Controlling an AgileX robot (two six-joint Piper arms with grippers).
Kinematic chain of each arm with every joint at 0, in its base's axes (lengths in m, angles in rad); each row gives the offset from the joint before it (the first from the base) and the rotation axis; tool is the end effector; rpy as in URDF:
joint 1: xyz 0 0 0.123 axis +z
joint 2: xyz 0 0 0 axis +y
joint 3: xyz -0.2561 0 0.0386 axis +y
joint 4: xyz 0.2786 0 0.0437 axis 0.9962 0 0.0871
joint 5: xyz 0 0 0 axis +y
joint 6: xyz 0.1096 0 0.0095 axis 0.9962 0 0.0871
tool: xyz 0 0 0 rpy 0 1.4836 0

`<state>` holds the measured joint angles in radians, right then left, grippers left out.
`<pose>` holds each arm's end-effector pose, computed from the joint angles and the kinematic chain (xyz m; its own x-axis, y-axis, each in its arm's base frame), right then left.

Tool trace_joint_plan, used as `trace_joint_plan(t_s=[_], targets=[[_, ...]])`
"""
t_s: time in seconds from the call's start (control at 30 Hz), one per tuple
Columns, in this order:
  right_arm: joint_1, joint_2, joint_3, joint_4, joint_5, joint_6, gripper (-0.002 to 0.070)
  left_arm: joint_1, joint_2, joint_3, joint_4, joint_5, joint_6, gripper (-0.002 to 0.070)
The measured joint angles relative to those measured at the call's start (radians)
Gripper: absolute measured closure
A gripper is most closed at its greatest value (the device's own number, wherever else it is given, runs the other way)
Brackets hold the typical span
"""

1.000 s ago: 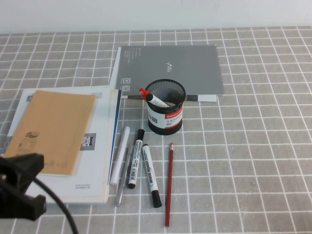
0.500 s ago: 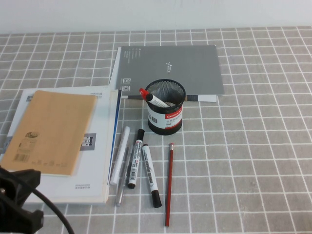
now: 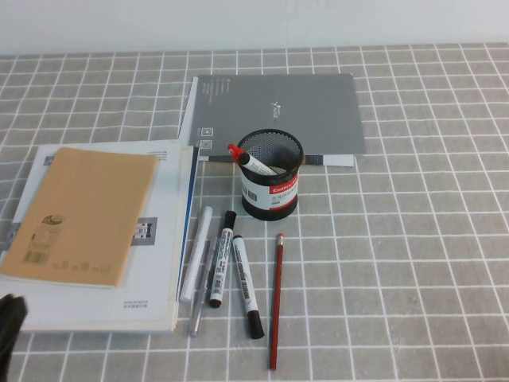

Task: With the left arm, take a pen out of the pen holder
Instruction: 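Take a marker out of the pen holder and lay it on the table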

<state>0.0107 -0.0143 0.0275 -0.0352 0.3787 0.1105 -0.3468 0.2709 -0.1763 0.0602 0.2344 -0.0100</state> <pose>0.1275 -0.0001 0.1649 -0.2988 0.0745 -0.9514 0.0250 0.9972 0.0703 0.1433 -0.0502 0.2195 -0.2087 0.1270 -0.9697 0.3376 0.9399 0.0505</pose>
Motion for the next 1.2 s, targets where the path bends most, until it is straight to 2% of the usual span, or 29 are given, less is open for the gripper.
trace_joint_plan(t_s=[0.27, 0.37, 0.6, 1.2], targets=[[0.000, 0.000, 0.000, 0.000, 0.000, 0.000, 0.0689, 0.261, -0.252, 0.191, -0.014, -0.053, -0.010, 0.0677], [0.000, 0.000, 0.000, 0.000, 0.000, 0.000, 0.0689, 0.314, -0.278, 0.199, -0.015, -0.043, -0.010, 0.0678], [0.000, 0.000, 0.000, 0.000, 0.000, 0.000, 0.0689, 0.328, -0.280, 0.202, -0.016, 0.129, 0.010, 0.0677], [0.000, 0.000, 0.000, 0.000, 0.000, 0.000, 0.0689, 0.317, -0.281, 0.202, -0.023, 0.147, 0.040, 0.0678]])
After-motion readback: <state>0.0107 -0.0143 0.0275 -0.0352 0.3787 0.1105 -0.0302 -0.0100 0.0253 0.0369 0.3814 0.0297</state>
